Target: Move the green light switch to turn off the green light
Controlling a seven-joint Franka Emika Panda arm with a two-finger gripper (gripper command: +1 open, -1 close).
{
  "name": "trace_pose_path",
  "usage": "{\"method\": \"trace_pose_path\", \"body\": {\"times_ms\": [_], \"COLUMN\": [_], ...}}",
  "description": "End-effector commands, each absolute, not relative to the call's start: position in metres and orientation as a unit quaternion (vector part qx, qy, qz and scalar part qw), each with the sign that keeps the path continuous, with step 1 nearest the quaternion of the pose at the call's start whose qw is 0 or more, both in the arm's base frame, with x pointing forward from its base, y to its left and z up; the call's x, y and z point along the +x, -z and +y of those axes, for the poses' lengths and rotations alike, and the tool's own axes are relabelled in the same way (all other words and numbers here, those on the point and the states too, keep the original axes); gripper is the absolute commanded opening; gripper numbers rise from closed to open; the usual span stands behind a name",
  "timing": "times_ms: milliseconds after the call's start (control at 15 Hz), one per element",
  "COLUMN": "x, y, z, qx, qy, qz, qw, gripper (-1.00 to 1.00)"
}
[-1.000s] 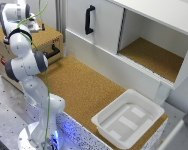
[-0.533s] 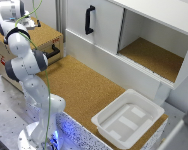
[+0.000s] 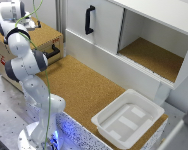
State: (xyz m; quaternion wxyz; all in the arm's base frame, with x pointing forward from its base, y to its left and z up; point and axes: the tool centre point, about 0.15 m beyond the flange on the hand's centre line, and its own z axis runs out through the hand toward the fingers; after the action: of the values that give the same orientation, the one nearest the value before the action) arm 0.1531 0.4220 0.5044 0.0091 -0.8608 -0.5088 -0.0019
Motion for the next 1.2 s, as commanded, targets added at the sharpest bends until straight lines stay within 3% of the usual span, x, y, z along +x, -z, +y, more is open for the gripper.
{"method": "trace_pose_path", "body": {"times_ms": [0,467,1133], "x": [0.154,0.151,0.16], "y": [-0.478,-0.465,-0.435], "z": [0.421,0.435,0.448], "qx": [-0.869,-0.868,-0.873], "qy": [0.025,0.018,0.008], "qz": [-0.491,-0.493,-0.487], "qw": [0.049,0.056,0.029], "gripper": [-1.0,-1.0,-1.0]}}
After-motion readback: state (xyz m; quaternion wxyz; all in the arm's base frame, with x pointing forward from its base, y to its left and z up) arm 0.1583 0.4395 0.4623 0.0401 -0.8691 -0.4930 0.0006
